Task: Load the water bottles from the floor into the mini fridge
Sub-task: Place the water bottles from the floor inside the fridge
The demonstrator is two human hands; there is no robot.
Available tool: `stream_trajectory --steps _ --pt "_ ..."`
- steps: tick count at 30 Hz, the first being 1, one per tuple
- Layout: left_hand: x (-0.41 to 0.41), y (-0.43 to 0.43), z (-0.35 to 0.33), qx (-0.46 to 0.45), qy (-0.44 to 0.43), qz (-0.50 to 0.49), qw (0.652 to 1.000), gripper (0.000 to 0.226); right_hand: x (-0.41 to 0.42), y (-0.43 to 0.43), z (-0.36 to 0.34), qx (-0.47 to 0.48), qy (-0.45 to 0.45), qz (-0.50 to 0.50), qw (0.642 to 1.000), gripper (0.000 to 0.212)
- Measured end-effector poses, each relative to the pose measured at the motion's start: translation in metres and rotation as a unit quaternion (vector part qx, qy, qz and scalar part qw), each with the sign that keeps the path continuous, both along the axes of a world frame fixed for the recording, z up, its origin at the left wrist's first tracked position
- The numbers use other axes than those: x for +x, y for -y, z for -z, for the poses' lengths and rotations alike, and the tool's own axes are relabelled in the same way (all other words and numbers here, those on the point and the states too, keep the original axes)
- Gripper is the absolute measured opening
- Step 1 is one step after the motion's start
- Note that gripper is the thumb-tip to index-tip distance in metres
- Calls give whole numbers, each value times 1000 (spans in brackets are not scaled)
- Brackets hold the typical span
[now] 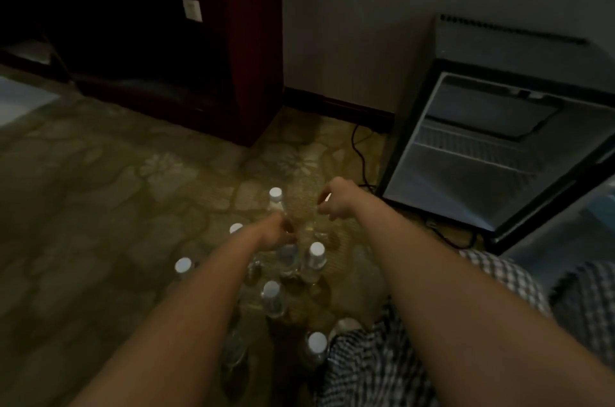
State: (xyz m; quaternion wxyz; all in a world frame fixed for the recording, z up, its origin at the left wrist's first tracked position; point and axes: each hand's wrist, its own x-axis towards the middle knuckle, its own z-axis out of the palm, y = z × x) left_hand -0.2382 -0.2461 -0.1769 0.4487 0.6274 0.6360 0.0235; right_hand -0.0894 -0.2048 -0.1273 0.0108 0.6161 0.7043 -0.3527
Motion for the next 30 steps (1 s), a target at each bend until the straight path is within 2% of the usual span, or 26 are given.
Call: stream_trajectory --steps 7,12,17,22,26,30 --pt "2 13 71 -50 36 -66 996 38 -15 -3 82 -52 59 -39 996 32" --pt "20 9 112 -67 69 -99 990 50 -19 -11 122 -33 114 -64 991 38" --pt "32 -2 141 -69 104 -112 986 56 -23 -17 149 -27 124 -62 990 29" --pt "33 -11 155 -74 101 -104 987 71 -22 -20 163 -16 125 -48 991 29" --pt "35 -11 146 -82 95 -96 987 72 -14 -20 159 -16 94 -38 995 32" --pt "36 -1 133 -71 147 -116 980 69 -10 -24 129 -37 54 -57 996 27"
